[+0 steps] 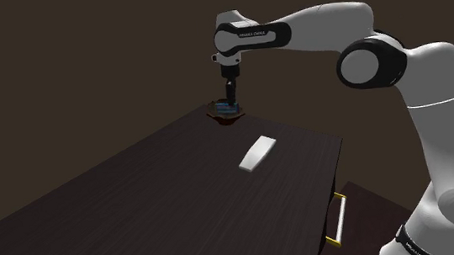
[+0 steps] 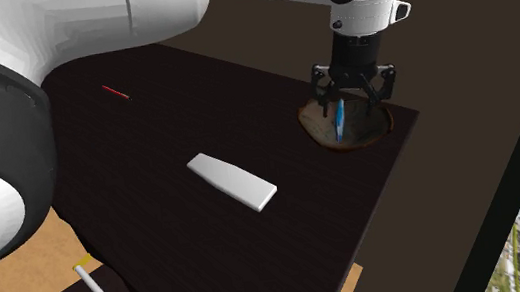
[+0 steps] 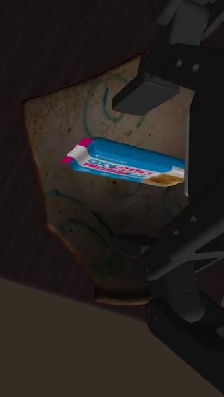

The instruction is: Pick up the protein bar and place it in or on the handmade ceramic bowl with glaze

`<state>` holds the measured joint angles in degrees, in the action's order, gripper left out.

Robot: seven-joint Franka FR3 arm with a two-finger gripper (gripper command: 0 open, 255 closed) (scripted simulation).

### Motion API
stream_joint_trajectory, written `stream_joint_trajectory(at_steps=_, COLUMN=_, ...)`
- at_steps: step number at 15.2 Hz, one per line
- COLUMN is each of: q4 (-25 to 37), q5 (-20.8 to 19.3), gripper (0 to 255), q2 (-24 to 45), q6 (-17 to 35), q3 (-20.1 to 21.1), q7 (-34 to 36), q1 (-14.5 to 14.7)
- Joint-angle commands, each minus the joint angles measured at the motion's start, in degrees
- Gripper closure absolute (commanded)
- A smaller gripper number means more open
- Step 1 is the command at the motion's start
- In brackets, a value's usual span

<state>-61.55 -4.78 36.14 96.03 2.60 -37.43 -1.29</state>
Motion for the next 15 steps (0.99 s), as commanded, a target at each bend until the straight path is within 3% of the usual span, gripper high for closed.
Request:
stream_joint_trajectory(at_steps=1, q4=0.0, q5=0.0, gripper=0, q2=0.0, q6=0.0, q3=0.0, q7=0.0, q1=0.0)
stream_joint_trajectory(at_steps=3, q4=0.0, q5=0.0, gripper=0, q2=0.0, q6=0.0, q3=0.0, q7=0.0, q1=0.0)
stream_joint_trajectory(at_steps=7, q4=13.21, q5=-0.06, gripper=0, q2=3.49, q6=-9.71, q3=-0.05, q7=-0.35, q1=0.59)
stream_joint_trajectory(at_steps=15, q4=13.22, q5=-0.06, gripper=0, q2=3.5, q6=-9.72, q3=-0.05, q7=-0.36, q1=0.6)
